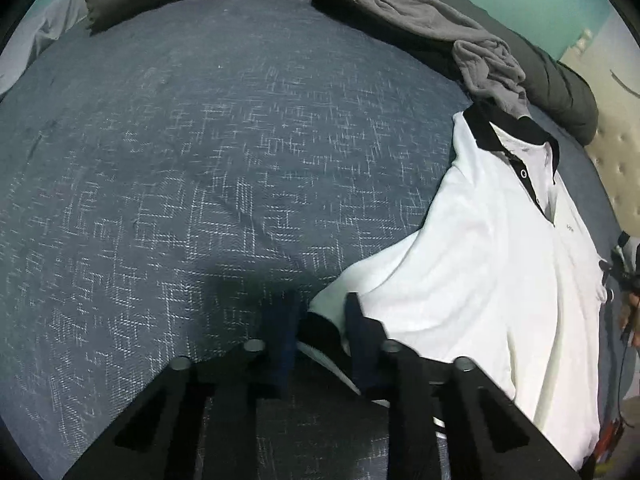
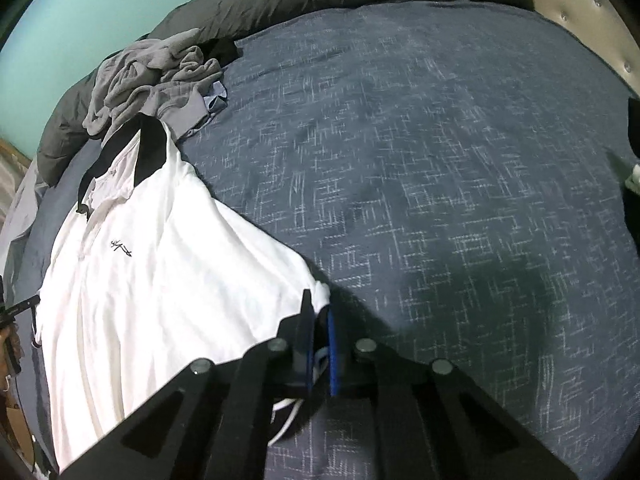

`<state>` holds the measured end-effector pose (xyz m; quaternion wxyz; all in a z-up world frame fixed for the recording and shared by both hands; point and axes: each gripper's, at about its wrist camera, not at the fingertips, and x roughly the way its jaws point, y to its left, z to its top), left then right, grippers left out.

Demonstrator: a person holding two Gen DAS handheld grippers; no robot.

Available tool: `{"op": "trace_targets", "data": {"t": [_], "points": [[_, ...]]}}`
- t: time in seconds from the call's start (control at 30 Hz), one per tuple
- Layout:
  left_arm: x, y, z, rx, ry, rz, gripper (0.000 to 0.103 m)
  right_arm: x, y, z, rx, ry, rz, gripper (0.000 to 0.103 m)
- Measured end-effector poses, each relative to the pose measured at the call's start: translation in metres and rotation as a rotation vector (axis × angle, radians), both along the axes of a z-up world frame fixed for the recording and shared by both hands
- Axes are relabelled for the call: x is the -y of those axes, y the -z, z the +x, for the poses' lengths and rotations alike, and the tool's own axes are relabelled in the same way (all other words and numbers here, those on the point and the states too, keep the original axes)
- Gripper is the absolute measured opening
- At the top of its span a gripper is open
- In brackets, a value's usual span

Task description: Fold clothes

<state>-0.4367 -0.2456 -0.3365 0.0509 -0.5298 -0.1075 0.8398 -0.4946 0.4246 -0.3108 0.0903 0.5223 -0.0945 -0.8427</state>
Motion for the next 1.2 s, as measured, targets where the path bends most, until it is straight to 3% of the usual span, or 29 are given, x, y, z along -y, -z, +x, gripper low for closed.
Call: {"op": "trace_targets", "data": {"t": [0.4,0.67,1.2], "points": [[0.036,-0.022,-0.007,-0.054,-0.140,0.030,0.006,-0.032,-0.021,-0.008,-0.078,0.131,0.044,0.004],[0.069,-0.010,-0.027,-0.027,-0.260,0.061,0.005,-0.048,-0.015,-0.031,-0.061,0.177,0.079,0.004],[0.083,0.016,-0.051,-0.026,-0.310,0.054,0.005,-0.065,0.008,-0.050,-0.047,0.258,0.050,0.004]]}}
